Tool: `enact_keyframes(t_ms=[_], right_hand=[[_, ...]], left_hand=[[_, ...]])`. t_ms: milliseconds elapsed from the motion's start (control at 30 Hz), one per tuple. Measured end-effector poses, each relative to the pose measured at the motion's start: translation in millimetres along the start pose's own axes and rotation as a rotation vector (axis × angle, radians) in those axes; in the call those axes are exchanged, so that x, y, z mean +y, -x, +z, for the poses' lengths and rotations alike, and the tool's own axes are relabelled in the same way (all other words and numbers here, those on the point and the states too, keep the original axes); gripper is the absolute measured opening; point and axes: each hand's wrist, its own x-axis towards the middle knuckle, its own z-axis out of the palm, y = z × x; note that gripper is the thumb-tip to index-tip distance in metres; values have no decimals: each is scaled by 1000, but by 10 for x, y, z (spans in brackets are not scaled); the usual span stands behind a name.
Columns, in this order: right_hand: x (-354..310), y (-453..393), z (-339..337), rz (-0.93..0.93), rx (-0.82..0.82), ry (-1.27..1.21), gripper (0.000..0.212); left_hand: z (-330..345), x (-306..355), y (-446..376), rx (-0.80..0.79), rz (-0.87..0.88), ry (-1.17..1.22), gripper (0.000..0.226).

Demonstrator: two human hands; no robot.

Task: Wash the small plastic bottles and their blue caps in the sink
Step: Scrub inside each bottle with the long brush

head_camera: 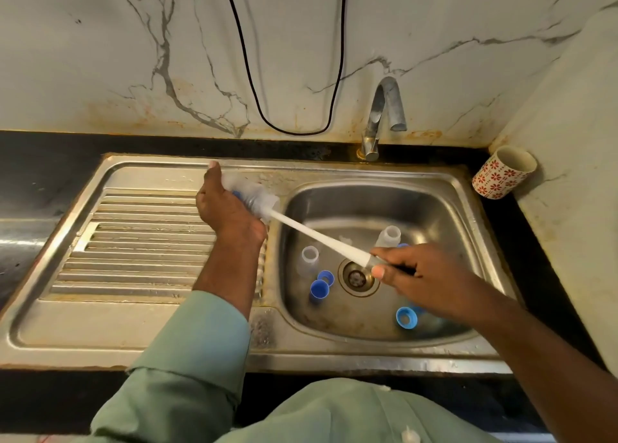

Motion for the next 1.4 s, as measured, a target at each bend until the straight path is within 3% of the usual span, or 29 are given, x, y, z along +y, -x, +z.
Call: enact_keyframes(t_ms=[100,200,267,367,433,533,567,633,700,767,833,900,933,1033,1100,1167,1267,1400], right_hand=[[31,19,44,39,79,89,26],[17,88,-10,-25,99,402,39],[71,129,-95,-191,252,597,40],[180,123,-106,-342,513,672,37],[181,63,-56,-215,451,536,34],[139,18,-53,161,25,-178,16],[134,12,-56,208,-96,-342,17],[115,24,-25,190,-204,-441,19],[88,21,25,106,-99,-270,20],[104,-7,76,-10,82,193,40],[165,-36,122,-125,271,471,32],[170,-73,120,-122,366,415,19],[144,-92,95,-65,338,301,20],[49,-137,78,158,12,-127,40],[39,-130,105,170,-97,-222,36],[107,-135,124,26,-7,-56,17],[206,-138,155,-131,129,220,33],[230,-143,191,-94,257,359,20]], left_hand=[[-13,23,0,75,30,-33,56],[-31,62,3,134,-43,12,48],[-63,77,-6,157,-100,11,45],[-98,71,42,101,-161,12,50],[-95,70,65,53,-196,15,57],[-89,96,60,2,-225,69,47],[-87,104,62,-10,-234,89,44],[-94,112,59,-3,-236,106,44],[-91,115,71,36,-227,113,49],[-85,119,73,83,-211,136,53],[-76,126,72,94,-206,150,52],[-73,132,71,87,-215,149,49],[-71,133,77,75,-224,150,47],[-57,140,109,37,-246,152,40],[-53,143,111,48,-244,162,37],[-58,141,88,80,-225,171,41],[-78,149,33,100,-201,189,40],[-112,155,13,121,-183,203,51]])
